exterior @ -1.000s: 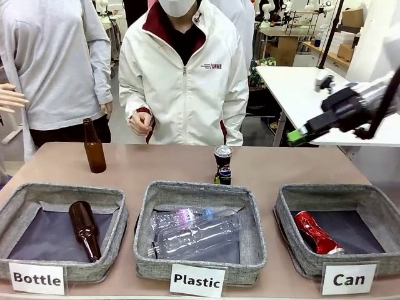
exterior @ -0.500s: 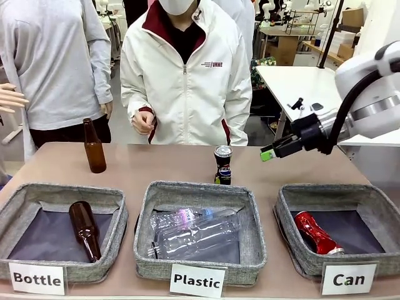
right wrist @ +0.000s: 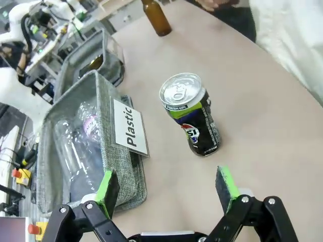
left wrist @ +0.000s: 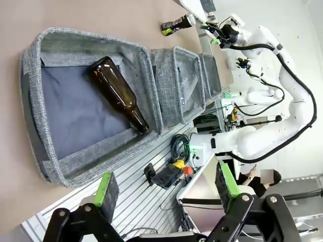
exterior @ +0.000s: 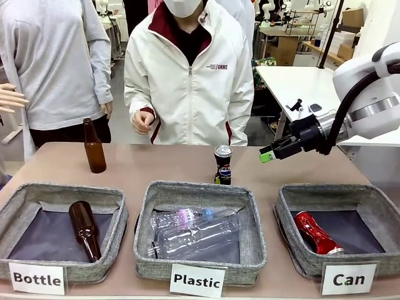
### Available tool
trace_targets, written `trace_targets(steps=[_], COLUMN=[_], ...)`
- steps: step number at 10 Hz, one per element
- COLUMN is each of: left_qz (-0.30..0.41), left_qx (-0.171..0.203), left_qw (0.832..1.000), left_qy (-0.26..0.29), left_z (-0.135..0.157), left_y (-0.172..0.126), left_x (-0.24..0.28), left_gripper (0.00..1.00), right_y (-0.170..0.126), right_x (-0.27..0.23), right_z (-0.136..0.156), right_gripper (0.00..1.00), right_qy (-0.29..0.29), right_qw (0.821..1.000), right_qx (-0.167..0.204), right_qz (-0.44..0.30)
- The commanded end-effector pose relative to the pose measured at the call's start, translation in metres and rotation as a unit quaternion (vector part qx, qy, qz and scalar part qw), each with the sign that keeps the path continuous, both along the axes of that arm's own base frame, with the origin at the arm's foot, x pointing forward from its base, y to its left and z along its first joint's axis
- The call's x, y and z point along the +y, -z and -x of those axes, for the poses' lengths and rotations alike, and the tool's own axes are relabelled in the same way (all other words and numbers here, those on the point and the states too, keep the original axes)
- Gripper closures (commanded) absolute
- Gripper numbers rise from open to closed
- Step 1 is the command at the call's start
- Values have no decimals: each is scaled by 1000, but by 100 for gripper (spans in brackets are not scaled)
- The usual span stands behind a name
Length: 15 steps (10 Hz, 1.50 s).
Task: Sort the can waste into the basket.
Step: Pick up the can waste from the table and place it in the right Fabric basket.
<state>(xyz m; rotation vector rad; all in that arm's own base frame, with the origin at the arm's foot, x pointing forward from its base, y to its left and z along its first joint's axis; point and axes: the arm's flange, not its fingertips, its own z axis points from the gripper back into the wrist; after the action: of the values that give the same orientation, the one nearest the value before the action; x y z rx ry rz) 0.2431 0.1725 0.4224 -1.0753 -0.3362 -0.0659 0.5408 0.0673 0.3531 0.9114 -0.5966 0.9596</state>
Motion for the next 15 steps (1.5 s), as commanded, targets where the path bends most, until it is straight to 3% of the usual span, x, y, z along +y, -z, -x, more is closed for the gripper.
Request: trace_targets(steps=[1,3,7,9,15], left_qz=[10,10,10,10,10], left_qx=[1,1,1,1,1], left_qw=[1000,1000,1000,1000,1000], left_qy=[-1,-1,-1,-1,-1], left_z=[1,1,1,1,1], left_y=[-2,-2,-2,-2,-2], left_x=[-2,-2,-2,-2,-2], left_gripper=[0,0,0,0,0], right_y=[7,15,32,41,80], right_x=[9,12,40,43,93], right_z=[-3,-17,-45,-57,-75], right_gripper=[0,0,0,0,0], right_qy=[-67,-60,-46,-55,-106], right_qw=[994,987,975,978,981], right_qx=[-88,-151,-208,-182,-151], right_qz=[4,17,68,82,57])
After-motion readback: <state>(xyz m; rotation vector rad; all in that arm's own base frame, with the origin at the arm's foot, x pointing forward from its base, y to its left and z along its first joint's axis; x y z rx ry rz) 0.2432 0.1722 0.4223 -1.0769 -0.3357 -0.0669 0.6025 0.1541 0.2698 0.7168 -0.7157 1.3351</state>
